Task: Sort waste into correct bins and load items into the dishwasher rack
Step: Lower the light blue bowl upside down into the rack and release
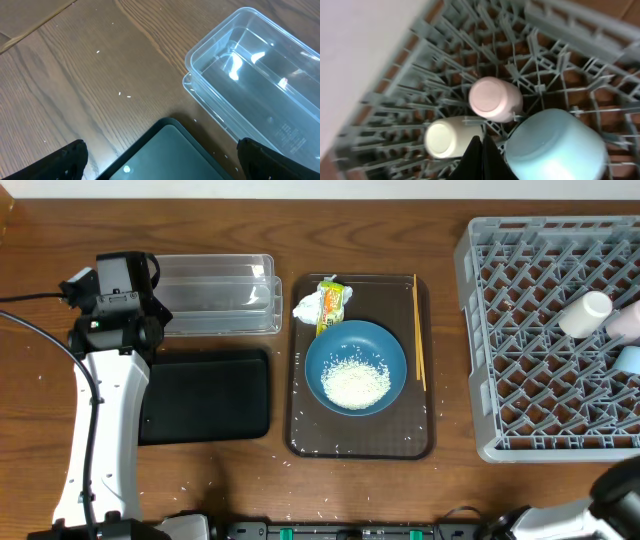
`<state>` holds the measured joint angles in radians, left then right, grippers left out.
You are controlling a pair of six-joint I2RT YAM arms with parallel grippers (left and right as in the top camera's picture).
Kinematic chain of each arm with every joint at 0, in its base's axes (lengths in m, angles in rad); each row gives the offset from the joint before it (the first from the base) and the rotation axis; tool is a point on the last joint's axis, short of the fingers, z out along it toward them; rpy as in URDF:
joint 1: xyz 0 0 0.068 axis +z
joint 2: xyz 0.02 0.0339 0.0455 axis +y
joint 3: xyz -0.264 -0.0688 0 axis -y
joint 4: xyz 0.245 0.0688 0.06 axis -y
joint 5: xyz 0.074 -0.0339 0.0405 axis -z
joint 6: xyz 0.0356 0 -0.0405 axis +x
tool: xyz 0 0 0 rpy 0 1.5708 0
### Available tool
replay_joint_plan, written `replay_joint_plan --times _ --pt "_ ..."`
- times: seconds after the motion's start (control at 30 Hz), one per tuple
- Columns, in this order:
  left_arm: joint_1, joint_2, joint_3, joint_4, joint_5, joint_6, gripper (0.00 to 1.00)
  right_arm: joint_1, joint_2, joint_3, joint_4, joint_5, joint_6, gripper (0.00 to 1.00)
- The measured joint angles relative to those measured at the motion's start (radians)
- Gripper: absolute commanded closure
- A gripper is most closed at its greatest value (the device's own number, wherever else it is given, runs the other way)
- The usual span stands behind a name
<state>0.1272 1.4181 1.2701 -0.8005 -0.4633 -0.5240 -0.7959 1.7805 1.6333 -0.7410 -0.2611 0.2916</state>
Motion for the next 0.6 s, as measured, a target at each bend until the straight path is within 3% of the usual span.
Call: replay_joint_plan --times 0.17,0.6 --pt "0.0 0.0 0.0 0.0 0.0 0.0 0.02 0.026 0.106 -0.01 -0.026 0.084 0.012 0.99" --pt "0.0 0.0 0.0 0.0 0.0 0.0 0.02 0.027 0.119 -0.015 -0.278 0.14 0.016 0.99"
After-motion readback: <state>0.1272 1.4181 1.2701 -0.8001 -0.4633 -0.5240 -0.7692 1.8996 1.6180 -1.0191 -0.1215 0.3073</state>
